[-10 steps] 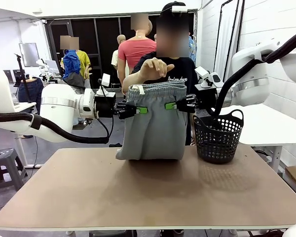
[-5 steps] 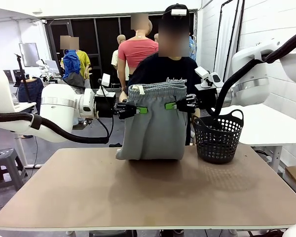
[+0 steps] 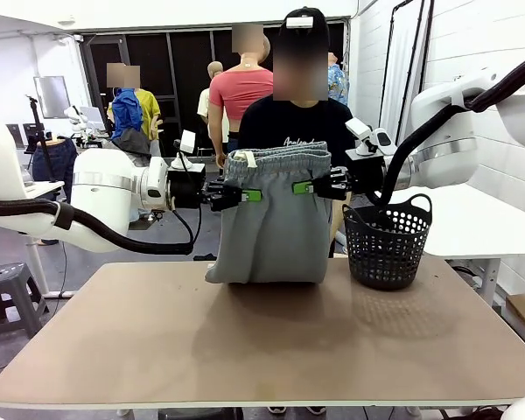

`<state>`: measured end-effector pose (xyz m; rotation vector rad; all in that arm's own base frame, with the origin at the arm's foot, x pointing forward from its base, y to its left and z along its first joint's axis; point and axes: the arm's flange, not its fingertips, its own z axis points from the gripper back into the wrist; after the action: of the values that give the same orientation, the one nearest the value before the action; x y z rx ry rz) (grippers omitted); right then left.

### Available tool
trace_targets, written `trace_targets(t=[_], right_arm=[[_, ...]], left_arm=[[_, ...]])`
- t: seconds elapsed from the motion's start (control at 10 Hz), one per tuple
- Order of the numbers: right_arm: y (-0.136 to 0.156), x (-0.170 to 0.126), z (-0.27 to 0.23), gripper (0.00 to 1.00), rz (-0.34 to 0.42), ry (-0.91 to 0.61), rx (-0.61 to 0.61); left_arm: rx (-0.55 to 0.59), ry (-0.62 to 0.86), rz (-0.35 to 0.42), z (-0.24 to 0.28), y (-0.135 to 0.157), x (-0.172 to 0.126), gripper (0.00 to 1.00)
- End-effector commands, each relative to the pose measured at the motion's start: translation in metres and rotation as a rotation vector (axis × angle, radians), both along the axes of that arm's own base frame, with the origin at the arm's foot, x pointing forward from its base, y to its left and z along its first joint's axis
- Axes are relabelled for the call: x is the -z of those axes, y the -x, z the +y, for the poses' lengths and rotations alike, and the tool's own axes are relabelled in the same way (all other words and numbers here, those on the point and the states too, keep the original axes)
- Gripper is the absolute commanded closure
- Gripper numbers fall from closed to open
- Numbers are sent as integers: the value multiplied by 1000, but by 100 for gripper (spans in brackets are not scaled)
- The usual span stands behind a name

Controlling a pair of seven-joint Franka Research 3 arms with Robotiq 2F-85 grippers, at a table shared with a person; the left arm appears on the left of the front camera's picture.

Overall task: Fold the training pants.
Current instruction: Release the ends of the Training pants and then grab the overlapped ends.

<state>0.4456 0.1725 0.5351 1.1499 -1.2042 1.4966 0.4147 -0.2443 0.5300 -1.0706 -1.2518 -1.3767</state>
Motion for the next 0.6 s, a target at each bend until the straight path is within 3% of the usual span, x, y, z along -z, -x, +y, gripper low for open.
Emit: trace_targets(t=[0.0, 0.5], right_arm=[[3, -1, 1, 100, -1, -19, 3], [3, -1, 1, 100, -1, -19, 3]], left_arm=[[-5, 10, 0, -1, 1, -3, 100], [-5, 10, 0, -1, 1, -3, 100]])
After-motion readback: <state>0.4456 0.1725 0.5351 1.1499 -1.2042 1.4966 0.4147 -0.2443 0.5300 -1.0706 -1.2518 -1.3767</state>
